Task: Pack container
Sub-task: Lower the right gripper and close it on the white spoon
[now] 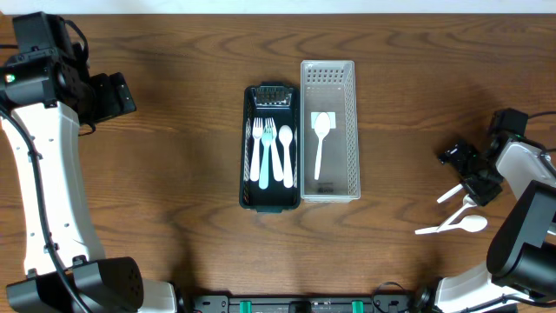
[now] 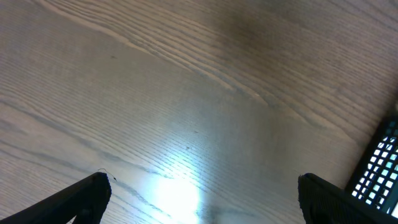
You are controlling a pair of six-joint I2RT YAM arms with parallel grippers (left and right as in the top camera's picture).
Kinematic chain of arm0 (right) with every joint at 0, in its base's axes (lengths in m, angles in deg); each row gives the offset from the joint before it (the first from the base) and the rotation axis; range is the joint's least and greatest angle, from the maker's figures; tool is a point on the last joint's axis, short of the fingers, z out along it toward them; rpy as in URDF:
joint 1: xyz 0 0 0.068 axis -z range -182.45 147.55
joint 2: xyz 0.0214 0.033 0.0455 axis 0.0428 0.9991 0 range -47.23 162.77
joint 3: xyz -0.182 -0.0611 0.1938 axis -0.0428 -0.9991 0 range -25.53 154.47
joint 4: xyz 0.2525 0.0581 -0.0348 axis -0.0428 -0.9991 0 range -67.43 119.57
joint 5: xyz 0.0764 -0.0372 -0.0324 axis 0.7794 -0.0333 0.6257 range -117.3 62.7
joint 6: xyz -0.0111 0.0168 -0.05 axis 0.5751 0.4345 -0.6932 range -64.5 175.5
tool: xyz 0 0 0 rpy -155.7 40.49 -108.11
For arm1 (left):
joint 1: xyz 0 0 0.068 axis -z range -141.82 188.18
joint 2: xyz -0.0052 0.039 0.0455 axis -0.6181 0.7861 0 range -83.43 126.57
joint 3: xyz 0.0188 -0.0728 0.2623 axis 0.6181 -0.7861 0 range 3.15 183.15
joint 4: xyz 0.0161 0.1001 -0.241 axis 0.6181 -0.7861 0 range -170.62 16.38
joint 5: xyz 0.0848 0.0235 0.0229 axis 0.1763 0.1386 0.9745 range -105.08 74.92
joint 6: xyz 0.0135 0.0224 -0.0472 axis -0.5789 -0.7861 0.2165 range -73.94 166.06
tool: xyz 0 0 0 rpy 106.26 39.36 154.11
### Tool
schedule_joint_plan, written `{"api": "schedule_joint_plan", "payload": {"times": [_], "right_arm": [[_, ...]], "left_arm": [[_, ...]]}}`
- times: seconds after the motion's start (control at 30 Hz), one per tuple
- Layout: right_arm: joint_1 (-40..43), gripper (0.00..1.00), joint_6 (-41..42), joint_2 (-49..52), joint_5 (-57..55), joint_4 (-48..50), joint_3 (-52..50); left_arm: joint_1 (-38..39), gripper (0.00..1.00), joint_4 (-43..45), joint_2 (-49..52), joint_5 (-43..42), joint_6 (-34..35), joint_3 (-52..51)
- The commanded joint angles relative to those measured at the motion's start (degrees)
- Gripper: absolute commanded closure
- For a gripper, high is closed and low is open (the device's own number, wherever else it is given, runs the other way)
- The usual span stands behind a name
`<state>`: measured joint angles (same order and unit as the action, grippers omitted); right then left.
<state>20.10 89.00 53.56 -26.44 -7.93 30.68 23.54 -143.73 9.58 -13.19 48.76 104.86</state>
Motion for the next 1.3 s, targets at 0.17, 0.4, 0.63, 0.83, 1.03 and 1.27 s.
{"api": "schedule_joint_plan", "payload": {"times": [0.17,0.4,0.63,0.83,1.03,1.27], "right_arm": [[-0.11,0.01,1.79,-4.24,-2.19,-0.42,1.42],[-0.11,0.01,1.79,-4.52,-2.25,-0.11,1.55],[-0.11,0.01,1.86,-4.07,-3.65,0.52,1.53],[-0.11,0.01,1.84,-1.70,-4.07,1.66,1.49],[-0.11,0.01,1.84,0.37,-4.07,2.67,1.49],[-0.11,0.04,2.54,3.15,-4.02,3.02,1.49]], "left_arm": [[-0.09,0.02,-0.09,0.68,0.31,-0.98,-0.39],[-0.09,0.02,-0.11,0.68,0.31,-1.01,-0.39],[-0.09,0.02,-0.13,0.68,0.31,-0.98,-0.39],[-0.09,0.02,-0.13,0.68,0.31,-1.01,-0.39],[-0.09,0.02,-0.13,0.68,0.31,-1.01,-0.39],[-0.09,0.02,-0.11,0.68,0.31,-1.01,-0.39]]}}
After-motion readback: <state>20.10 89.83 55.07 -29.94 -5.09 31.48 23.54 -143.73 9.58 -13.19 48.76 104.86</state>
